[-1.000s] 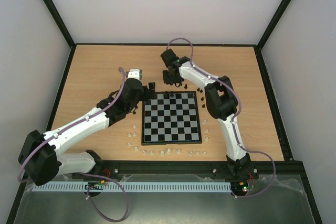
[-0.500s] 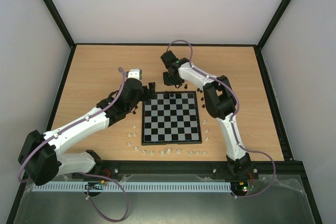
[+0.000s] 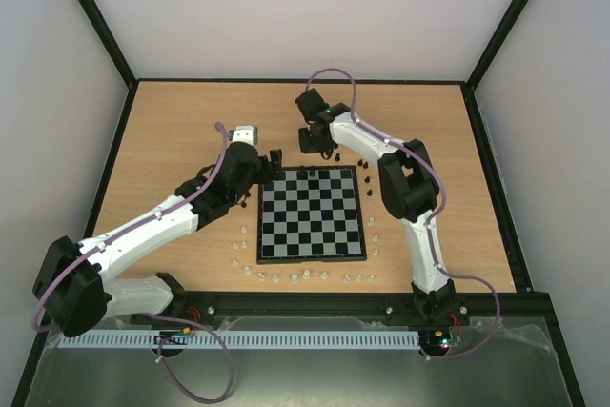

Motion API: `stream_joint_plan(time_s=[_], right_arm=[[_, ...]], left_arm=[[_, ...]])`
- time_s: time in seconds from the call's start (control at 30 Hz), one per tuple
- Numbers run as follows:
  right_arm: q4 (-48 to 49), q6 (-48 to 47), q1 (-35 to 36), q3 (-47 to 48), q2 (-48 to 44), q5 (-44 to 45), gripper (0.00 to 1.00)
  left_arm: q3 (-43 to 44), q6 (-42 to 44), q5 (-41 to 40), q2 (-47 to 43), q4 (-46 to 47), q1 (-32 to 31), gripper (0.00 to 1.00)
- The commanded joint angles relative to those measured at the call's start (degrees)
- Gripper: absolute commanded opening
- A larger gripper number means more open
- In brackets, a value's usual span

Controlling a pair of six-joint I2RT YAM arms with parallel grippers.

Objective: Set up the chess pieces on the board
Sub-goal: Pick up the chess piece at the center of the board, then place the chess piece on the chessboard.

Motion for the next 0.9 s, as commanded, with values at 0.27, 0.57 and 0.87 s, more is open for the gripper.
stream_joint_plan(time_s=[0.27, 0.57, 0.87], right_arm=[[0.4, 1.12, 0.0, -18.56, -21.9, 1.02, 0.09], [2.27, 2.31, 1.88, -29.84, -28.97, 0.47, 0.09], [4.17, 2.32, 2.77, -29.11, -24.79, 0.16, 0.09]], left_arm=[[-0.72, -0.23, -0.51, -0.06, 1.34, 0.21, 0.99], [-0.74, -0.35, -0.67, 0.51, 1.45, 0.21, 0.99], [-0.9, -0.44, -0.81, 0.17, 1.49, 0.21, 0.99]])
